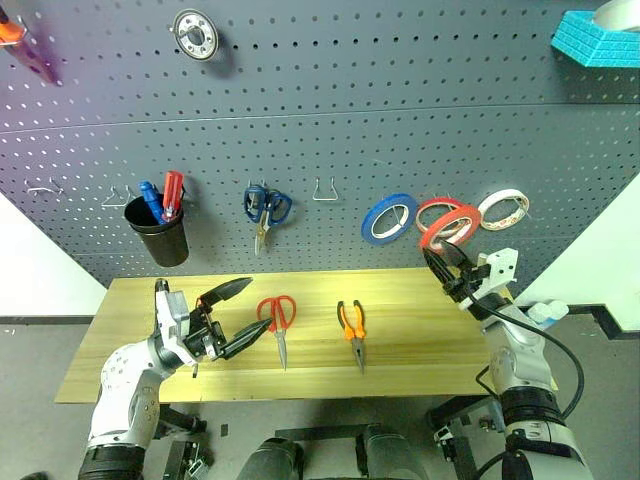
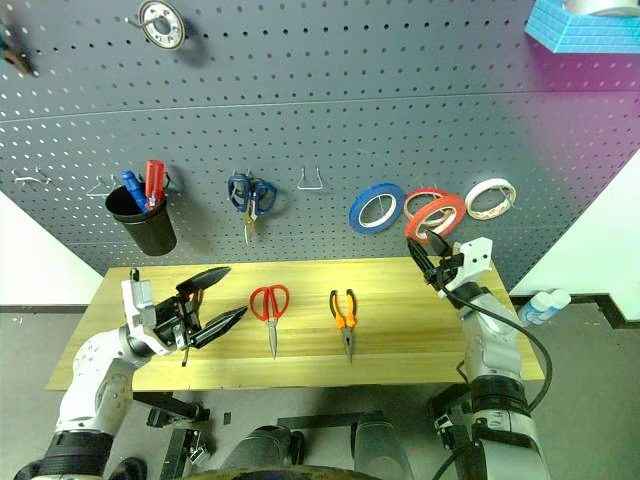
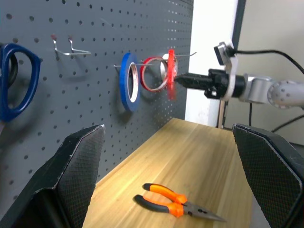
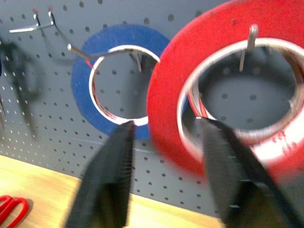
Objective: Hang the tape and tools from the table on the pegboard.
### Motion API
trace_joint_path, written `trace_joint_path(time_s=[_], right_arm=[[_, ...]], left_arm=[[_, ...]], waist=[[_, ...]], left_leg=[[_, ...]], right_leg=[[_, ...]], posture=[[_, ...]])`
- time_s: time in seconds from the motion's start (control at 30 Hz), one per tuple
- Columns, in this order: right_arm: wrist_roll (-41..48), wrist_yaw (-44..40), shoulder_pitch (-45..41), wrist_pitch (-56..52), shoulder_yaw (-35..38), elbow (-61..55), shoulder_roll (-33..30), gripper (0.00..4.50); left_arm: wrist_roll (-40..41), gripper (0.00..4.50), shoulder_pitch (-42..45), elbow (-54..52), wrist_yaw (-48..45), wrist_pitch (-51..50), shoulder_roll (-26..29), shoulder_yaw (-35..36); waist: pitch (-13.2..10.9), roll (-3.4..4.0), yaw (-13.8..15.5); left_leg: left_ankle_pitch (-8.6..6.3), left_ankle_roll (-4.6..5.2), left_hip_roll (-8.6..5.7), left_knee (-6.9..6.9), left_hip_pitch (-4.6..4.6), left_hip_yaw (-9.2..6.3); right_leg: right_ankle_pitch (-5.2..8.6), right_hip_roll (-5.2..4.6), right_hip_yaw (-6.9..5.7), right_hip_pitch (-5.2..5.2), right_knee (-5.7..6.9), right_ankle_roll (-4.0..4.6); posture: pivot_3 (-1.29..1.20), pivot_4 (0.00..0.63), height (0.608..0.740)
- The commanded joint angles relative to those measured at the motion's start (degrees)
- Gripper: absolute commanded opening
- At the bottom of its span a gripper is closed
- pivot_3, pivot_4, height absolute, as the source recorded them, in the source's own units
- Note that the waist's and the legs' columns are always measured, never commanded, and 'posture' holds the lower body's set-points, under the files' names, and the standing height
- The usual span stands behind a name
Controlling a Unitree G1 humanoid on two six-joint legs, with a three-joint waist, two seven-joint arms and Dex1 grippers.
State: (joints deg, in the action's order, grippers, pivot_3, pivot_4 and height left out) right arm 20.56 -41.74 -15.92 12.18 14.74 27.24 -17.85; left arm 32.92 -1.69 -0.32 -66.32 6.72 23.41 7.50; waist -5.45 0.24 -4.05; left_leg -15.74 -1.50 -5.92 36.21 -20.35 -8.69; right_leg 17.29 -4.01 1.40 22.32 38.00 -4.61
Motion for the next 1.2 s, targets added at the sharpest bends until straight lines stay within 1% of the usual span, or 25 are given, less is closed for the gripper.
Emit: trace_joint_path(time_s=[0.03,0.1,0.13,0.27,0.43,0.6,0.7,0.77,0.9,0.97,1.0,1.07,1.13,1.2], right_arm=[[0.89,-0.45,-0.36,0.48,0.15,-1.16,-0.03,3.62],[0.49,-0.26,0.06,0.72,0.04,-1.19,-0.08,4.25],[0.60,-0.34,0.48,0.64,0.08,-1.28,-0.04,4.46],[0.83,-0.95,3.00,0.35,-0.09,-1.99,0.11,4.46],[3.09,-2.03,7.32,-3.66,-0.71,-6.22,0.64,4.46],[2.01,-1.92,10.14,-3.48,-2.05,-9.14,0.78,4.46],[0.66,-2.68,11.73,-4.08,-4.22,-9.60,0.72,4.46],[1.90,-4.08,12.68,-6.27,-5.34,-10.57,1.09,4.46],[-2.10,-0.98,12.96,-9.93,-9.22,-11.30,1.24,4.46],[-5.87,2.92,12.42,-10.53,-10.98,-10.83,1.54,4.46],[-4.92,3.11,12.07,-13.08,-11.27,-11.01,2.11,4.46],[-6.66,4.46,11.87,-15.23,-13.47,-11.96,2.69,4.46],[-9.39,7.96,10.58,-18.32,-15.08,-11.39,3.27,4.46],[-11.69,10.78,9.12,-19.18,-16.31,-11.37,3.99,4.46]], left_arm=[[0.07,4.50,0.21,-5.00,2.68,-2.53,0.91,-0.25],[0.00,4.50,0.23,-6.19,3.64,-3.49,0.95,-0.41],[0.03,4.50,0.26,-7.01,4.13,-4.18,1.03,-0.55],[0.32,4.50,0.37,-9.63,5.80,-6.47,1.35,-0.83],[0.68,4.50,0.51,-11.51,7.48,-8.22,1.60,-0.91],[1.22,4.50,0.89,-12.86,9.12,-9.43,1.32,-0.59],[1.19,4.50,0.97,-13.67,9.74,-9.87,1.29,-0.86],[1.23,4.50,1.03,-14.34,10.23,-10.28,1.27,-0.90],[1.81,4.50,0.77,-16.00,11.89,-11.57,1.65,-0.04],[1.67,4.50,0.23,-16.72,12.56,-11.90,1.92,0.25],[1.79,4.50,0.02,-17.05,13.08,-12.07,1.95,0.54],[1.40,4.50,-0.10,-17.22,14.62,-12.34,2.05,1.21],[-0.08,4.50,-0.45,-16.82,15.59,-11.94,2.36,1.27],[-0.70,4.50,-1.14,-16.66,16.38,-11.48,2.12,1.48]], waist=[[0.00,0.00,-0.02],[0.00,0.00,0.01],[0.00,0.00,0.03],[0.00,0.00,0.10],[0.00,0.01,0.01],[-0.01,0.01,-0.02],[0.01,-0.01,0.03],[0.00,-0.01,0.06],[0.00,-0.01,0.01],[0.00,-0.01,0.05],[0.00,-0.01,0.06],[0.00,-0.01,0.08],[0.00,-0.01,0.08],[-0.02,0.00,0.10]], left_leg=[[0.00,0.00,0.01,0.00,0.00,0.02],[0.00,0.00,0.04,0.00,0.01,0.05],[0.00,0.00,0.05,0.00,0.01,0.05],[0.00,0.00,0.21,0.00,0.00,0.11],[0.00,0.00,0.42,0.00,0.03,0.29],[0.00,-0.01,0.59,0.02,0.12,0.48],[0.00,-0.01,0.62,0.08,0.11,0.50],[0.00,-0.01,0.62,0.08,0.11,0.50],[0.00,-0.01,0.62,0.07,0.08,0.52],[0.00,-0.01,0.62,0.07,0.09,0.56],[0.00,-0.01,0.62,0.07,0.09,0.55],[0.01,-0.02,0.62,0.07,0.10,0.55],[0.01,-0.02,0.64,0.07,0.09,0.55],[0.01,-0.02,0.63,0.07,0.08,0.56]], right_leg=[[0.00,0.01,0.01,0.00,0.00,0.00],[0.00,0.04,0.04,0.01,0.00,0.01],[-0.01,0.06,0.04,0.00,0.00,0.01],[-0.03,0.19,0.07,0.01,-0.02,0.06],[-0.12,0.36,0.15,0.03,-0.02,0.20],[-0.21,0.51,0.26,0.03,-0.02,0.29],[-0.25,0.53,0.28,0.02,-0.02,0.27],[-0.25,0.53,0.29,0.02,-0.03,0.27],[-0.25,0.53,0.32,0.06,-0.03,0.27],[-0.27,0.53,0.36,0.07,-0.03,0.27],[-0.27,0.54,0.37,0.07,-0.03,0.27],[-0.28,0.55,0.37,0.07,-0.02,0.29],[-0.28,0.56,0.37,0.07,-0.02,0.29],[-0.28,0.56,0.37,0.09,-0.03,0.29]], posture=[[-0.15,0.060,0.740],[-0.15,0.062,0.740],[-0.15,0.063,0.740],[-0.15,0.063,0.740],[-0.15,0.064,0.740],[-0.15,0.060,0.740],[-0.15,0.058,0.740],[-0.15,0.059,0.740],[-0.14,0.059,0.740],[-0.14,0.059,0.740],[-0.14,0.059,0.740],[-0.14,0.059,0.740],[-0.14,0.059,0.740],[-0.13,0.065,0.740]])
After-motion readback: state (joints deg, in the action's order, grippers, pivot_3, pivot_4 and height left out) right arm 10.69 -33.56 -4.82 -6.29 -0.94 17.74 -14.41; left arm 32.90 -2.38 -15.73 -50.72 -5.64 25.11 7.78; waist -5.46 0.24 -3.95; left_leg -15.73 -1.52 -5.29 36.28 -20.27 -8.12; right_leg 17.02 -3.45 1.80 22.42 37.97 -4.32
